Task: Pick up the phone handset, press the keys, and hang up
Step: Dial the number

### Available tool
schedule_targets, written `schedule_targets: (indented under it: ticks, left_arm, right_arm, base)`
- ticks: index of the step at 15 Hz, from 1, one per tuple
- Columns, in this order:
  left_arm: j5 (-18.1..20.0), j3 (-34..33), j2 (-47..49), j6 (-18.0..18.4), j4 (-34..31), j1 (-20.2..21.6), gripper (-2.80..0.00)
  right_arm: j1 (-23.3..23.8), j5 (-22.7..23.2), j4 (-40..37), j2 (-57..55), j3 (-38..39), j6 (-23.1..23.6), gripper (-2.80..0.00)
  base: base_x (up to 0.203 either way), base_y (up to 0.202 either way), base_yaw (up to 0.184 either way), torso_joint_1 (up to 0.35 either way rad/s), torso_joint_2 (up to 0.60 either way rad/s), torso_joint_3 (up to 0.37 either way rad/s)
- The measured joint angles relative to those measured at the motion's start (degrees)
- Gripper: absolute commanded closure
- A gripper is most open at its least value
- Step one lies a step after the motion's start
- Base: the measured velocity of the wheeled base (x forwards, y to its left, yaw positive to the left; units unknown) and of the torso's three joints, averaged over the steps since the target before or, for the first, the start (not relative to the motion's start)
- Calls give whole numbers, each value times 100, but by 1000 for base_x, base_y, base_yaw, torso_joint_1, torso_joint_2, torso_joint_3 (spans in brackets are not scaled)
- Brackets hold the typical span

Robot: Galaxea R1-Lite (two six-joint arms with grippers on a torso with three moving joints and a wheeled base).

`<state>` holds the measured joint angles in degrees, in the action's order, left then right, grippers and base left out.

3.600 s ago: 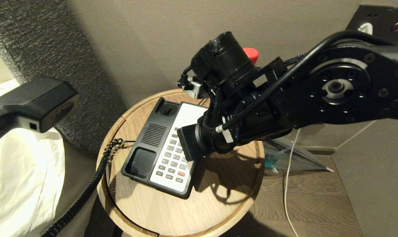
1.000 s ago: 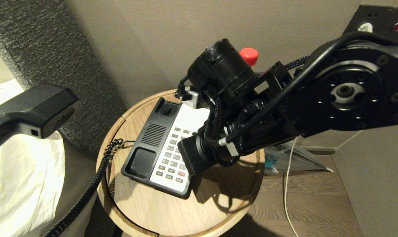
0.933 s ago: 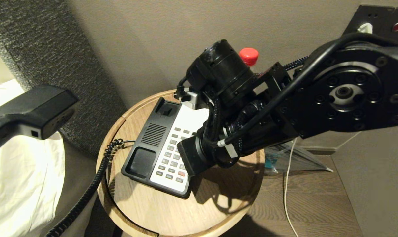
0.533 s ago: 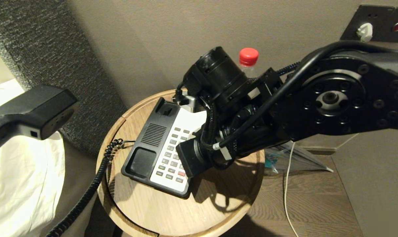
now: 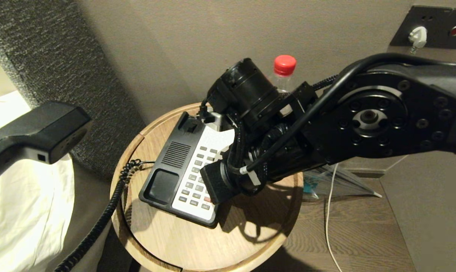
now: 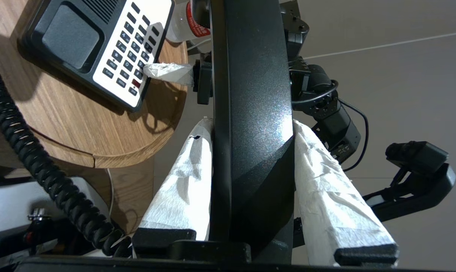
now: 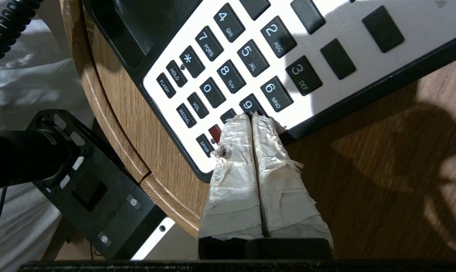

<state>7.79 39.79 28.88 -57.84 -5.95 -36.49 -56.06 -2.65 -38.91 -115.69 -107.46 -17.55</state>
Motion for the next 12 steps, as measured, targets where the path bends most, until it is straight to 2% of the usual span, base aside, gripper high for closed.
schedule_targets:
  ticks: [12]
  left_arm:
    - [1, -55, -55, -6, -16, 0, 0]
  right_arm:
    - [22, 0, -56, 11, 23, 11, 0]
  base:
    - [0, 0, 0, 0, 0, 0]
